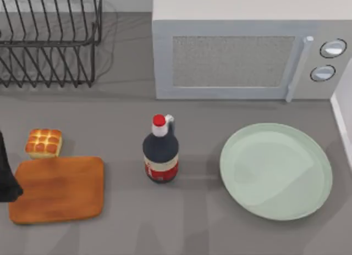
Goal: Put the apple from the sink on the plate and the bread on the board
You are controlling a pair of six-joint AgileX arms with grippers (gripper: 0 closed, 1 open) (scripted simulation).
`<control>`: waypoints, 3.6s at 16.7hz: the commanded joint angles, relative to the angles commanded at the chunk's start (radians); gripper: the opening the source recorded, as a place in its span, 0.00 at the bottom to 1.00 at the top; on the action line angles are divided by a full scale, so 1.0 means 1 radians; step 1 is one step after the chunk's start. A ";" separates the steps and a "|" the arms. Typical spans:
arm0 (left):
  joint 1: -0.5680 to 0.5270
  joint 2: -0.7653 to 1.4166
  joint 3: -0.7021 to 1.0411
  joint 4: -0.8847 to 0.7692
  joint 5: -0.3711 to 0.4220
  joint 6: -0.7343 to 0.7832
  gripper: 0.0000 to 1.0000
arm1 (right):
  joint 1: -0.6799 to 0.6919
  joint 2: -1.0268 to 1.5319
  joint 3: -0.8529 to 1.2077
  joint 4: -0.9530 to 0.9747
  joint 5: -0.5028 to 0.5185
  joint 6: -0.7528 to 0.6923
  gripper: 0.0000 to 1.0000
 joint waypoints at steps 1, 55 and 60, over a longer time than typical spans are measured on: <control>0.000 0.000 0.000 0.000 0.000 0.000 1.00 | 0.000 -0.016 0.011 -0.024 0.000 0.000 0.00; 0.000 0.000 0.000 0.000 0.000 0.000 1.00 | 0.819 -0.417 0.169 -0.638 0.012 0.806 0.68; 0.000 0.000 0.000 0.000 0.000 0.000 1.00 | 0.819 -0.417 0.169 -0.638 0.012 0.806 1.00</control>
